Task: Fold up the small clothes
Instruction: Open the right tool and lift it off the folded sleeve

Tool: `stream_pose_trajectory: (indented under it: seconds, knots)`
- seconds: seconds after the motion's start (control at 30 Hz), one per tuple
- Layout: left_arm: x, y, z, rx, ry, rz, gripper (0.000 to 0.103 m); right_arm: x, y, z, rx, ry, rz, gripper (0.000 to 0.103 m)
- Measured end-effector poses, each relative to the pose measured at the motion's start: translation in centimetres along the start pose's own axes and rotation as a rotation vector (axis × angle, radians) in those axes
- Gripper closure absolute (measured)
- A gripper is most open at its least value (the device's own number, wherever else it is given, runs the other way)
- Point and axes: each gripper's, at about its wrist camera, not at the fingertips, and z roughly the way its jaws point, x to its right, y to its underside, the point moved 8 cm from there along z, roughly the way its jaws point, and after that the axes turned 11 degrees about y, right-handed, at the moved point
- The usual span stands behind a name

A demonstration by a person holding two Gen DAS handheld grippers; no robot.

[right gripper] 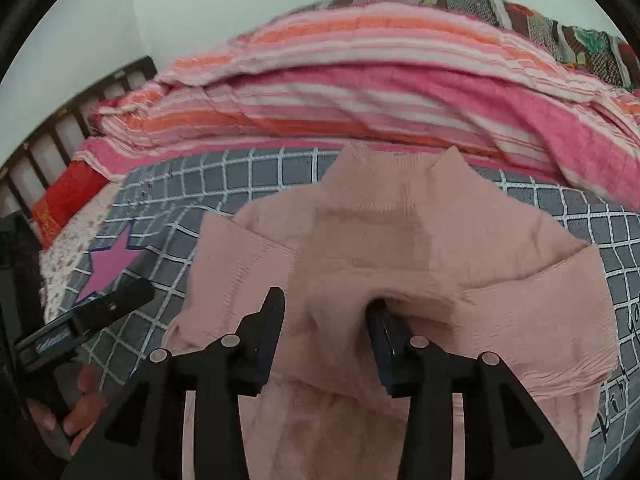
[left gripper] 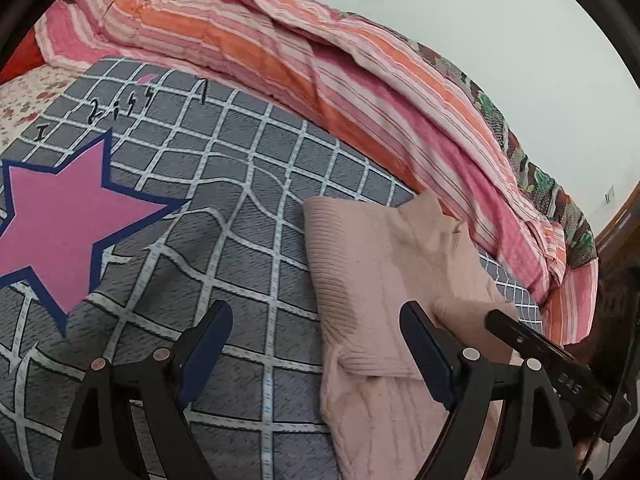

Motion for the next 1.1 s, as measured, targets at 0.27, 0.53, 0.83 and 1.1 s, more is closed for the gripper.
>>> stream_pose_trajectory:
  seconds: [0.27, 0.53, 0.83, 1.1]
  knots:
    - [5.2, 0.7, 1.4, -0.017, 0.138, 0.073, 0.018, 8.8, 0.7, -5.3, 0.19, 0.159, 0.038, 0.033]
    - [13.4, 5.3, 6.2, -0.132, 0.06, 0.362, 0.018, 17.2, 3.5, -4.6, 0.136, 0.29, 0.103, 0.033]
    - [12.4, 6.1, 8.1, -0.124, -0.047, 0.326, 0.036, 22.4, 7.6, -2.0, -0.021, 0.258, 0.201, 0.033]
    - [9.1, 3.4, 5.9, -0.001, 0.013, 0.148, 0.047, 22.6, 6.2, -1.0, 0.0, 0.293, 0.216, 0.047]
